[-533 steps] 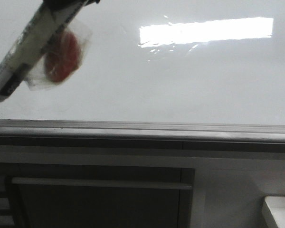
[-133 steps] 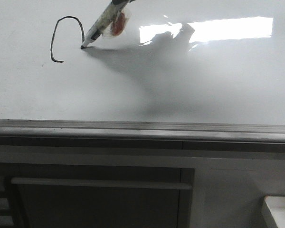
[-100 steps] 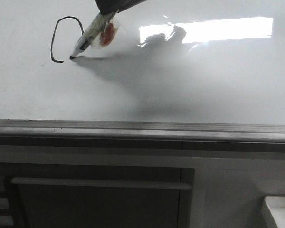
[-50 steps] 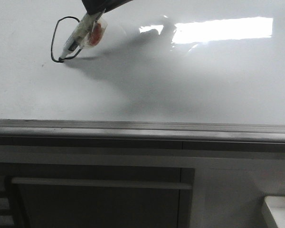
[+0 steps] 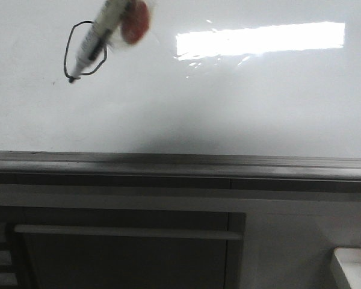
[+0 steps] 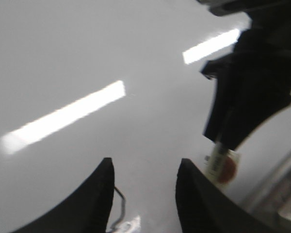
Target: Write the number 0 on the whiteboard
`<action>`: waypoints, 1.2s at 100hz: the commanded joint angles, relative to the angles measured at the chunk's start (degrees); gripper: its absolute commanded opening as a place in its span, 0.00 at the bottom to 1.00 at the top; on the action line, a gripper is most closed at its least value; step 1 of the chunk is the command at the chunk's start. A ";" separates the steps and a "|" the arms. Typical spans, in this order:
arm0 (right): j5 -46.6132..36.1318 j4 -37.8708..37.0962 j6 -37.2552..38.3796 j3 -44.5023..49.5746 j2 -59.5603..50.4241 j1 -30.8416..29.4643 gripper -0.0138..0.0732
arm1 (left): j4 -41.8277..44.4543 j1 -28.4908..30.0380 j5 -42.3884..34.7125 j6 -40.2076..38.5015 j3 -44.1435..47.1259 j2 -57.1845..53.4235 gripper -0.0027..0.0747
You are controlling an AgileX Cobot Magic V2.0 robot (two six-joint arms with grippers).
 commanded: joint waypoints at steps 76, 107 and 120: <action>-1.20 -0.64 1.66 -1.20 -1.93 6.28 0.10 | 15.78 -0.06 -18.97 -2.94 -7.70 32.60 0.39; -0.84 -0.64 1.66 -1.20 -1.93 6.52 0.10 | 15.78 -0.06 -19.24 -2.94 -7.70 33.49 0.36; -0.74 -0.64 1.66 -1.20 -1.93 6.52 0.10 | 16.38 -0.06 -19.50 -2.94 -7.70 33.49 0.14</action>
